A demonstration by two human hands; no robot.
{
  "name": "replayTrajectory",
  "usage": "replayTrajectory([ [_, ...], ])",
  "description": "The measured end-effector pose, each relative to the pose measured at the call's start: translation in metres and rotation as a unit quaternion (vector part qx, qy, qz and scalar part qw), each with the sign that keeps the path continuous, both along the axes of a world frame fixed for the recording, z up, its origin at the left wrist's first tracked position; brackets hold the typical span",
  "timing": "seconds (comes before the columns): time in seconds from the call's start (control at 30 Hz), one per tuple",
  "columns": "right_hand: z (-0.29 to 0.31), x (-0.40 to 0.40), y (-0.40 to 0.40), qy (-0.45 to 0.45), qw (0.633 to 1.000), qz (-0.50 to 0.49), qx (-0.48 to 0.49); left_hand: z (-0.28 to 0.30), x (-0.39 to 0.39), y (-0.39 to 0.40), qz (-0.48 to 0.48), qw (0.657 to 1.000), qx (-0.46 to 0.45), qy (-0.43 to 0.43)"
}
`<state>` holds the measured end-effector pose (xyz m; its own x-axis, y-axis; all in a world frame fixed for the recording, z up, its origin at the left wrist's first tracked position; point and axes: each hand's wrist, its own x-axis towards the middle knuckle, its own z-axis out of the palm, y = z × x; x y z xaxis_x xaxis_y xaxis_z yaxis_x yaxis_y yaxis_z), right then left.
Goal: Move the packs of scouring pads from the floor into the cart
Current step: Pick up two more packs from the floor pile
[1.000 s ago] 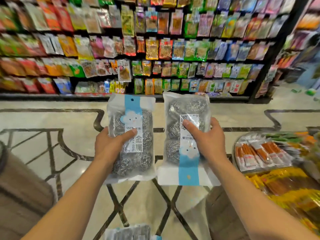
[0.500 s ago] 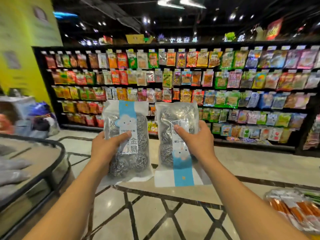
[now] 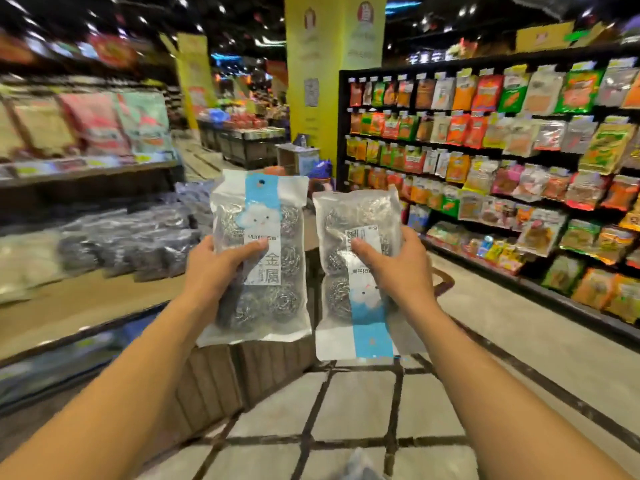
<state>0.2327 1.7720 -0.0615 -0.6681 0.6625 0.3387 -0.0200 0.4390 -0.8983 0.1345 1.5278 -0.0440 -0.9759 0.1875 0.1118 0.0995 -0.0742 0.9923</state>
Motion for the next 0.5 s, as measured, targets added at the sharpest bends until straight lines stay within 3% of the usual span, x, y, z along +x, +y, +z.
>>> replayTrajectory([
  [0.5,0.001,-0.117,-0.388,0.013,0.953,0.304,-0.006,-0.012,0.04,-0.403,0.269,0.963,0.033,-0.009],
])
